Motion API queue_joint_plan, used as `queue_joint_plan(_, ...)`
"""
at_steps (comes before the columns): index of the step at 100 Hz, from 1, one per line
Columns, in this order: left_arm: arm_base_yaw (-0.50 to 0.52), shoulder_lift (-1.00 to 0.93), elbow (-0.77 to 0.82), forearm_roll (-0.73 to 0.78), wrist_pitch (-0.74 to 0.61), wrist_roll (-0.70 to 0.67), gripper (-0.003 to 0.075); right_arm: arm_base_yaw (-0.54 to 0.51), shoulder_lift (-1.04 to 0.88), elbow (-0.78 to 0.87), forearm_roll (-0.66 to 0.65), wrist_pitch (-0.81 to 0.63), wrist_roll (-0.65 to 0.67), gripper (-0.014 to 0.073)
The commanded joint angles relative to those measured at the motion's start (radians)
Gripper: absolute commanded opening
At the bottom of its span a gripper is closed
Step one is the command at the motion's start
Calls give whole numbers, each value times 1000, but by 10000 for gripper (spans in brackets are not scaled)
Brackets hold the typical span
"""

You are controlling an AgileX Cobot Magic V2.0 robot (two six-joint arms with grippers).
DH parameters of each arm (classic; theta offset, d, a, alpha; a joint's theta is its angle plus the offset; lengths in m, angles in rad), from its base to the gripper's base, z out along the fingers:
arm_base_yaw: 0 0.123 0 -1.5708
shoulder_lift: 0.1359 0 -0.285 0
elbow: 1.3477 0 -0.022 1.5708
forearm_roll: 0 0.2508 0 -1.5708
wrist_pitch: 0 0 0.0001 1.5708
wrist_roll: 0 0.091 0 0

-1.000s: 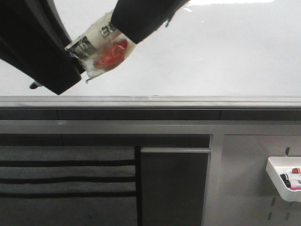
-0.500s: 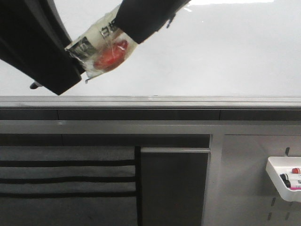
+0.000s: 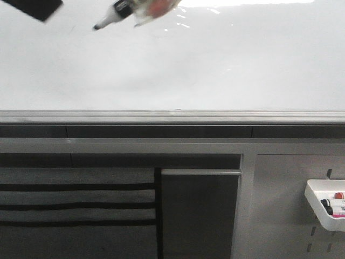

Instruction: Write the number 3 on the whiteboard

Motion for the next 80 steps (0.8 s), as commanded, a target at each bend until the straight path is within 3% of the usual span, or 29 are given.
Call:
queue_joint_plan(1,70,-91,-37,-44,-57,-52,335,-71,-68,-27,15,-36,88,-48)
queue_joint_plan(22,162,-265,79,-83,-57,-66,335,-187,-206,111,15,-68,198,-48)
queue_joint_plan(37,171,-360,177,-83,-123,-66,335,-200,-308,240,25,-187,202,-48)
queue_joint_plan(46,171,-384,201,-83,-158,-66,335,-200,-329,277,33,-187,202,-48)
queue_joint_plan(64,171,-384,201,-83,-146,-67,335,-200,-298,271,34,-224,204,-48)
queue_joint_plan(80,171,-384,201,-83,-148,-67,335,-200,-171,140,-12,-158,296,-48)
